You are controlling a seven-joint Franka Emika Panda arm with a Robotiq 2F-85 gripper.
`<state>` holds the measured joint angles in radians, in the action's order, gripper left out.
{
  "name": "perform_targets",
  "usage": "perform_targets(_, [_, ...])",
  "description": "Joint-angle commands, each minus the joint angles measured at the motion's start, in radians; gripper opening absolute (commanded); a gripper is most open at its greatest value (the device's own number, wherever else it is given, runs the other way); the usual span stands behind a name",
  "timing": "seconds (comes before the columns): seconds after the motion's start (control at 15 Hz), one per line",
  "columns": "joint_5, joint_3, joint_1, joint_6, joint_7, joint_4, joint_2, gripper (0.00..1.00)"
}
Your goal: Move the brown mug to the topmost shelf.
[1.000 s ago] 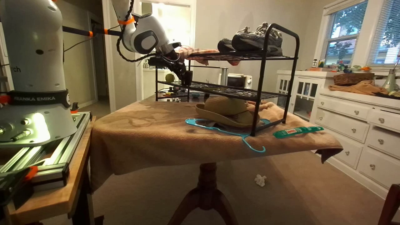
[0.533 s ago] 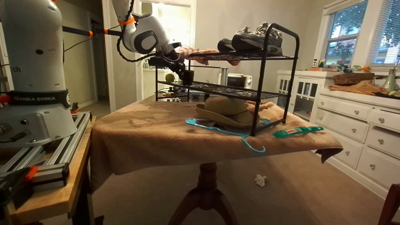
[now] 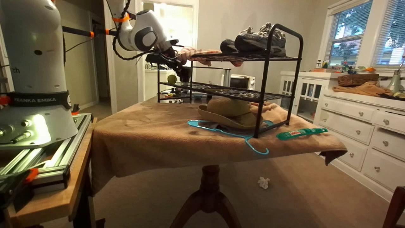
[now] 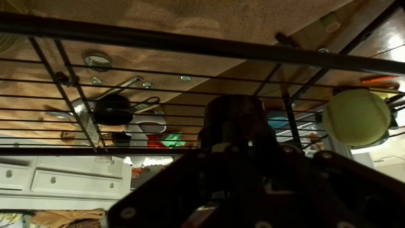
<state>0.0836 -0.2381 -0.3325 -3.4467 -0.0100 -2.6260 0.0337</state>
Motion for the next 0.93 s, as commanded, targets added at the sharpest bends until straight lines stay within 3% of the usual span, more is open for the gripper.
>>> perform_targets(0.0, [-0.164, -0.006, 0.033, -0.075, 0.160, -0.112, -0.063, 0.04])
perform_targets(0.2, [-0.339, 0.031, 0.049, -0.113, 0.231, -0.175, -0.086, 0.04])
perform_targets(0.27, [-0.403, 0.047, 0.058, -0.096, 0.245, -0.119, -0.046, 0.04])
perform_targets(0.87, [-1.104, 0.195, 0.150, -0.210, 0.585, -0.119, -0.077, 0.04])
